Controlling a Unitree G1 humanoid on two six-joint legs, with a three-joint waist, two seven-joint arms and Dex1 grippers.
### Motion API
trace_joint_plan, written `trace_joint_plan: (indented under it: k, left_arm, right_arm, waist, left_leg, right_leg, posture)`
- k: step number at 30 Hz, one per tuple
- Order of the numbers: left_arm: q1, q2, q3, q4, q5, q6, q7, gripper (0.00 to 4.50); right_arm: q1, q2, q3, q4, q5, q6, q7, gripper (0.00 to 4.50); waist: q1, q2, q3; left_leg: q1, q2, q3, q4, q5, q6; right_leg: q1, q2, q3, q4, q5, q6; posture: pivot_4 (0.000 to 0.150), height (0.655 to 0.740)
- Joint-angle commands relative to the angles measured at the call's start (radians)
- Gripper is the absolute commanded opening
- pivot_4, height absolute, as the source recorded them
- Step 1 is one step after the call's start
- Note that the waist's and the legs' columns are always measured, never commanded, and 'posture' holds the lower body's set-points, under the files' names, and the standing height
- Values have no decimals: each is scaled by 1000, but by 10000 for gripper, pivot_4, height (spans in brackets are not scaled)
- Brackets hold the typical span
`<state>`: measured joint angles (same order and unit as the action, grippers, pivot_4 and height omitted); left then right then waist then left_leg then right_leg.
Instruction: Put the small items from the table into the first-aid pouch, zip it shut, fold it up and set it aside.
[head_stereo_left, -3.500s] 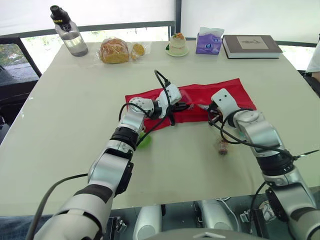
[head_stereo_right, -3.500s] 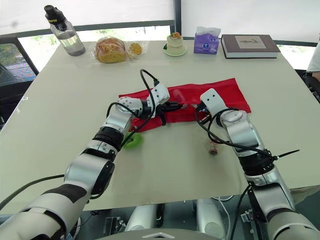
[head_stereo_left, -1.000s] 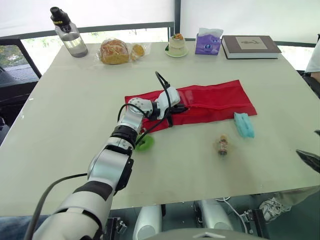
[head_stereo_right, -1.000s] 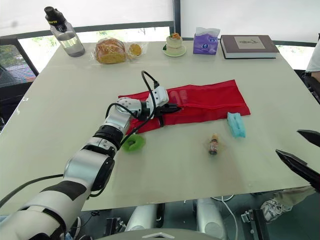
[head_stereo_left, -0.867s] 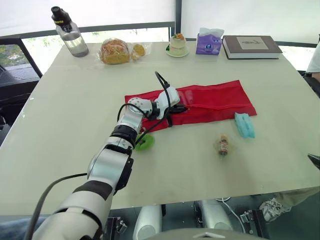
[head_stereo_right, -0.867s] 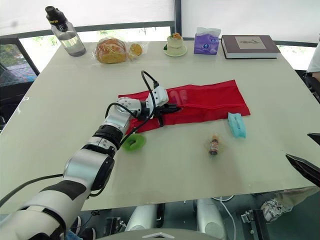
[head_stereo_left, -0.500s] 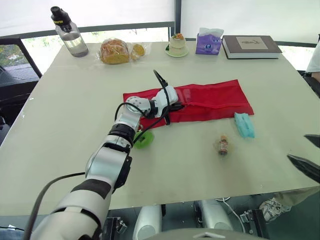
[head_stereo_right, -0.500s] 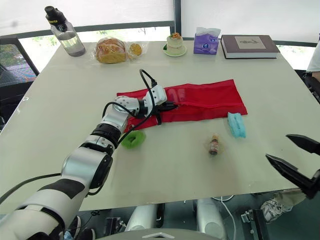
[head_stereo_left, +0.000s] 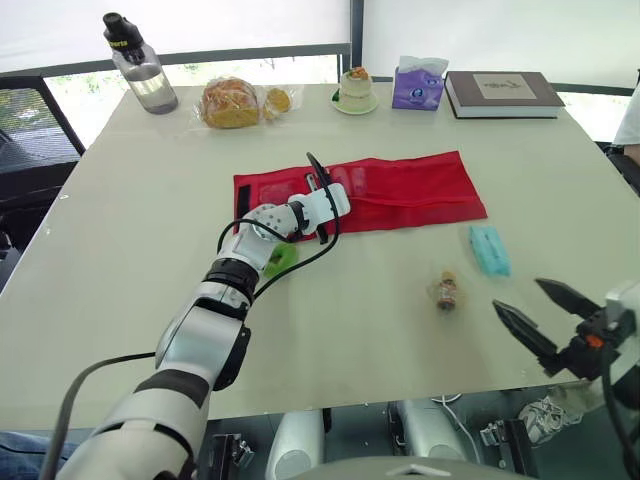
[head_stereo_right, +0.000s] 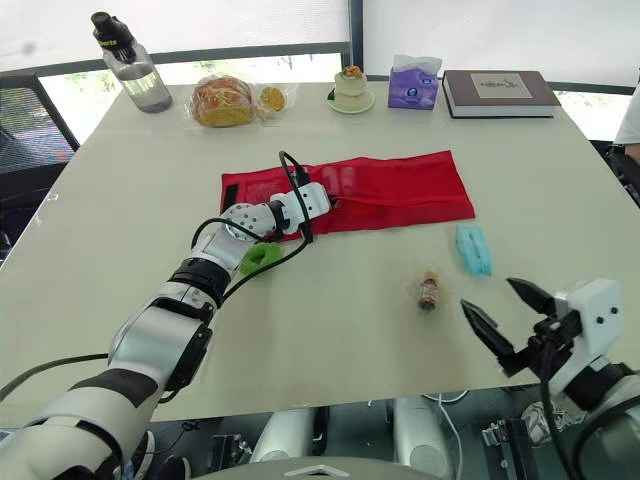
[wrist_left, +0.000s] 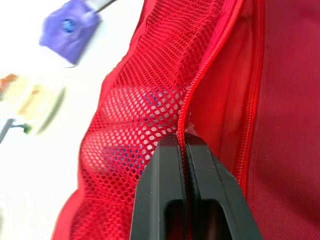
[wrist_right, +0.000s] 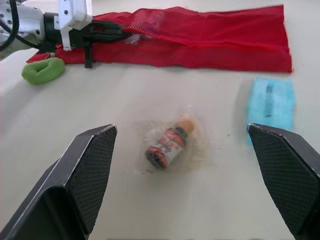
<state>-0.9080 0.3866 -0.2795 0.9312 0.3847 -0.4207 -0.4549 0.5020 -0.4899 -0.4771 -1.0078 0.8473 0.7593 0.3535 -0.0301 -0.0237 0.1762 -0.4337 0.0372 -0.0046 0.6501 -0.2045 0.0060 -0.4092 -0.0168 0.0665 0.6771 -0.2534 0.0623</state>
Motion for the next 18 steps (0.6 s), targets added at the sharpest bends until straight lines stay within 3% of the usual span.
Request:
trace_joint_plan:
  k: [1,6,18]
  left_arm:
    - [11,11,-17,-71,52,2,92,0]
    - [32,5,-39,-121,102,20,170,0]
    - [122,-33,-51,-310,105,110,161,0]
  right_arm:
    - [-31,32,118,-39,-66,6,-139,44449]
    - [-89,82,269,-26,-190,69,-309,44449]
    - [-250,201,495,81,-369,178,-499,44449]
  waist:
    - [1,0,0]
    - [12,-1,-1]
    - [20,-1,-1]
  left_leg:
    - [0,0,0,0,0,0]
    - [0,0,1,1,0,0]
    - [0,0,1,1,0,0]
  right_leg:
    - [0,0,0,0,0,0]
    - [0,0,0,0,1,-1]
    - [0,-1,0,0,1,-1]
  posture:
    - [1500,7400]
    - [1500,7400]
    - [1500,7400]
